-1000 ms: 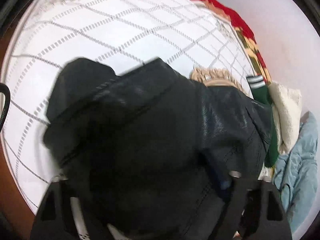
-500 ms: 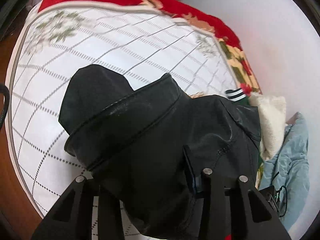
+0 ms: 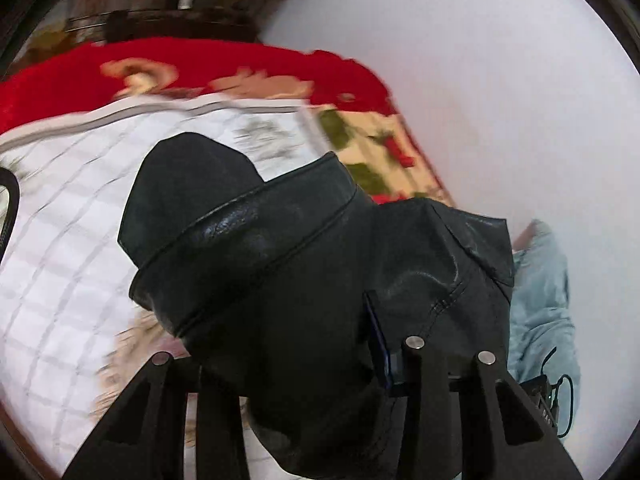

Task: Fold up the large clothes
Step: 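Carry the folded jacket with both grippers onto the green sweater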

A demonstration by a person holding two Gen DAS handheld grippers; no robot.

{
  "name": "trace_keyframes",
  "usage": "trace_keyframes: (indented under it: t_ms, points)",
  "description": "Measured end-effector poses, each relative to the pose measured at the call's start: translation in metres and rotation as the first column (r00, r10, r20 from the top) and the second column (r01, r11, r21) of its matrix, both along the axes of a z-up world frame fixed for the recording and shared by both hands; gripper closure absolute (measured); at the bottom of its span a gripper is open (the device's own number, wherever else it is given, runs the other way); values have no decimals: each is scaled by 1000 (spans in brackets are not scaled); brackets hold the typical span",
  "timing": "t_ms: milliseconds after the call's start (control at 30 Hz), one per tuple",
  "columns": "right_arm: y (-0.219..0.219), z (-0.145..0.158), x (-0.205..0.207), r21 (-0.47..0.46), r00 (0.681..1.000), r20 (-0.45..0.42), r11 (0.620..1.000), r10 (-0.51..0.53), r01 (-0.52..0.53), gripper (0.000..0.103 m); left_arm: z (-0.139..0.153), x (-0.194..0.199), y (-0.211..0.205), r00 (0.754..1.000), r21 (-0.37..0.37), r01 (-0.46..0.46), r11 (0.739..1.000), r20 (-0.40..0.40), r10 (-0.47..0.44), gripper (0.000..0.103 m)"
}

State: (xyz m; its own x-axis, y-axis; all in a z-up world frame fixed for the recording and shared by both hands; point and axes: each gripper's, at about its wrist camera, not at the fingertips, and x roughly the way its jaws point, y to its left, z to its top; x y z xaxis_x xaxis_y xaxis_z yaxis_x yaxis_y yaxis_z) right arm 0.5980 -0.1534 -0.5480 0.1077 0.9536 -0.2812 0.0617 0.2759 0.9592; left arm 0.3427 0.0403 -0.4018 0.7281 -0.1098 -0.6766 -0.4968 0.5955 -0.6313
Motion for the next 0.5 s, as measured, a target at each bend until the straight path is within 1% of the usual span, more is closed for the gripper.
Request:
trace_keyframes:
  t_ms: [100, 233, 333, 367, 433, 500]
  points:
    - [-32, 30, 54, -11, 998, 36, 999, -52, 53, 66, 15, 65, -20, 998, -16, 39, 999, 52, -38, 67]
    - [-77, 67, 135, -29, 990, 85, 993, -114, 117, 66, 26, 145, -48, 991, -47, 80, 996, 110, -75, 67]
    - [-110, 91, 197, -49, 981, 141, 989, -132, 140, 66, 31, 194, -63, 985, -50, 104, 993, 147, -96, 67]
    - [-122, 97, 218, -56, 977, 162, 988, -135, 146, 67, 30, 214, -71, 981, -50, 117, 992, 162, -108, 67]
    - [-138, 107, 253, -61, 973, 183, 986, -139, 153, 67, 25, 235, -83, 977, -32, 135, 990, 170, -128, 67]
    - [-157, 98, 287, -75, 973, 184, 985, -142, 158, 67, 7, 260, -94, 975, -14, 163, 986, 156, -159, 67]
